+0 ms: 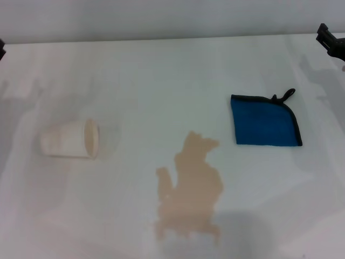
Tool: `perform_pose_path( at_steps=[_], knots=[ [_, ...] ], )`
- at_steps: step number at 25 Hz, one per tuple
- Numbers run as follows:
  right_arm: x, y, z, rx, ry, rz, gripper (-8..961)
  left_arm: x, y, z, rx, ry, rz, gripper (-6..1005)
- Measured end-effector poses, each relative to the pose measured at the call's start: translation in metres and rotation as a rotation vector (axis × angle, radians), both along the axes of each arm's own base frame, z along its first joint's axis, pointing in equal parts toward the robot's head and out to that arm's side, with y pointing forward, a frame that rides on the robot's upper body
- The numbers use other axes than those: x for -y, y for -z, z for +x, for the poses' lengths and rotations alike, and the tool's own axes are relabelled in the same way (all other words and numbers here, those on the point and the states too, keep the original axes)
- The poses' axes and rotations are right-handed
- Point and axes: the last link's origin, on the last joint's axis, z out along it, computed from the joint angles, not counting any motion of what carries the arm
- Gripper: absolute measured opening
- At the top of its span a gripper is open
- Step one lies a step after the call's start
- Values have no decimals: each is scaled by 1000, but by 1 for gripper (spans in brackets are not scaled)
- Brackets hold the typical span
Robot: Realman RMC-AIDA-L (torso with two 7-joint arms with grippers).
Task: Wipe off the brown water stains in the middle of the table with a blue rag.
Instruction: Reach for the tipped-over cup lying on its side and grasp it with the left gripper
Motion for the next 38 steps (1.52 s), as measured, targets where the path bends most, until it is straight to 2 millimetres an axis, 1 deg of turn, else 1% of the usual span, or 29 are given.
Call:
perform_pose_path(
  at_steps=[1,6,10,14,18,20,23,25,28,31,34,38],
  knots=[
    [0,0,0,0,1,0,867,-4,-1,7,-13,39,-15,877],
    [-4,1,-4,-1,-6,-1,867,-13,-7,21,-8,117,-81,876],
    [-6,2,-6,-2,-12,-3,867,-23,-12,37,-61,215,-225,876],
    [-8,3,-9,-1,-18,-10,866,-31,-27,49,-118,290,-351,876],
    [-10,6,-10,2,-17,-23,866,-36,-51,60,-189,342,-492,876],
    [-10,6,-10,2,-17,-25,866,-36,-60,65,-254,367,-568,876],
    [-9,6,-9,4,-15,-25,866,-34,-69,73,-386,408,-677,876],
    [-7,4,-7,7,-10,-23,866,-34,-78,79,-448,422,-731,876],
    [-3,3,-2,9,0,-19,866,-32,-101,89,-499,451,-753,877],
    [4,2,4,7,14,-15,866,-23,-121,97,-558,495,-776,877],
    [13,2,12,6,31,-12,866,-19,-129,105,-622,509,-821,877],
    [19,1,16,4,32,-3,865,-12,-129,112,-739,474,-952,877]
  ],
)
